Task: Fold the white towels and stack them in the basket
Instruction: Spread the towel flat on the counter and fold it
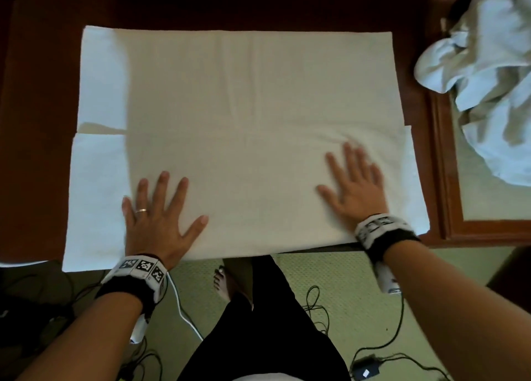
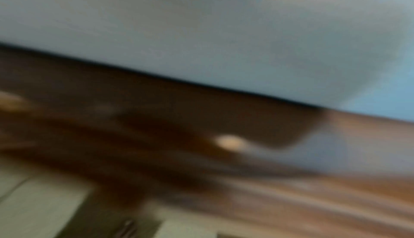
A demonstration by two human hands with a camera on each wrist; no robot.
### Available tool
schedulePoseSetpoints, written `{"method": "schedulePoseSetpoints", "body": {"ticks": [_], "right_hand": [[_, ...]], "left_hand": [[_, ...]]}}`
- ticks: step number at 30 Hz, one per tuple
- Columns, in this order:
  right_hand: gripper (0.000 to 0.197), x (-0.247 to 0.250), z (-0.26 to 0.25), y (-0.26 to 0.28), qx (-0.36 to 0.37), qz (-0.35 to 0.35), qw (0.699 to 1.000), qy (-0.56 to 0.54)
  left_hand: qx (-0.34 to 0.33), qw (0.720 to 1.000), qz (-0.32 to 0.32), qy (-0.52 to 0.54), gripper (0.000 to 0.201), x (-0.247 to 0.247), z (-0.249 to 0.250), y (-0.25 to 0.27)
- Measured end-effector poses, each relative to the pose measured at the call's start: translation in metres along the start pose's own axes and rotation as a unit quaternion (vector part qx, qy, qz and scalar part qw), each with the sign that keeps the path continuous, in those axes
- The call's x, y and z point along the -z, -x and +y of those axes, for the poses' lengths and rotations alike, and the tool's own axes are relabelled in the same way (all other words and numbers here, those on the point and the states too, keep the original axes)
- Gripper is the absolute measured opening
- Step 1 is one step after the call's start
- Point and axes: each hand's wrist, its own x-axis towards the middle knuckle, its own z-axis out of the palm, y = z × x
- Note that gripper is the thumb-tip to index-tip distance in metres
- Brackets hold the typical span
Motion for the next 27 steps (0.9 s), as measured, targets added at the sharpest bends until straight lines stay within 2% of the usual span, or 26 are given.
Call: {"method": "schedulePoseSetpoints", "body": {"ticks": [2,4,5,7,9,10,11,13,15,17,18,20,22,24,27], "right_hand": [[0.078,0.016,0.043,-0.007,-0.127,-0.010,0.991,-0.037],[0.079,0.027,0.049,-0.014,-0.173,0.003,0.984,-0.044],[0.078,0.030,0.037,-0.017,-0.153,0.019,0.987,-0.042],[0.074,0.031,-0.005,-0.016,-0.049,0.031,0.998,-0.040],[0.070,0.022,-0.043,-0.011,0.053,-0.007,0.998,-0.023],[0.070,0.017,-0.054,-0.008,0.066,-0.033,0.997,-0.014],[0.070,0.014,-0.058,-0.008,0.060,-0.048,0.997,-0.012],[0.072,0.014,-0.054,-0.009,0.051,-0.049,0.997,-0.019],[0.073,0.016,-0.049,-0.013,0.068,-0.053,0.996,-0.018],[0.074,0.021,-0.046,-0.019,0.079,-0.063,0.995,-0.019],[0.075,0.024,-0.046,-0.021,0.077,-0.065,0.995,-0.017],[0.076,0.029,-0.048,-0.017,0.058,-0.063,0.996,-0.009],[0.077,0.028,-0.049,-0.003,0.020,-0.069,0.997,-0.014],[0.078,0.024,-0.049,0.020,-0.008,-0.092,0.995,-0.031],[0.076,0.031,-0.049,0.040,-0.005,-0.120,0.992,-0.032]], "left_hand": [[0.004,1.000,0.007,0.010,0.086,0.008,0.006,-0.005],[0.002,1.000,0.016,0.016,0.086,0.017,0.014,-0.015],[-0.013,1.000,0.016,0.015,0.085,0.022,0.021,-0.021],[-0.080,0.997,0.010,0.000,0.083,0.025,0.038,-0.034],[-0.142,0.989,-0.008,-0.025,0.080,0.026,0.045,-0.047],[-0.141,0.989,-0.015,-0.033,0.079,0.026,0.039,-0.055],[-0.116,0.993,-0.018,-0.033,0.079,0.028,0.025,-0.062],[-0.023,0.999,-0.012,-0.033,0.078,0.031,-0.016,-0.070],[0.078,0.996,-0.027,-0.029,0.077,0.041,-0.057,-0.072],[0.140,0.989,-0.024,-0.031,0.079,0.052,-0.077,-0.071],[0.131,0.990,-0.002,-0.042,0.079,0.055,-0.078,-0.068],[0.040,0.998,0.029,-0.038,0.076,0.057,-0.064,-0.055],[-0.045,0.999,-0.001,-0.020,0.074,0.047,-0.048,-0.032],[-0.021,0.998,-0.057,-0.005,0.073,0.039,-0.038,-0.007],[0.016,0.998,-0.049,0.021,0.065,0.052,-0.033,0.000]]}}
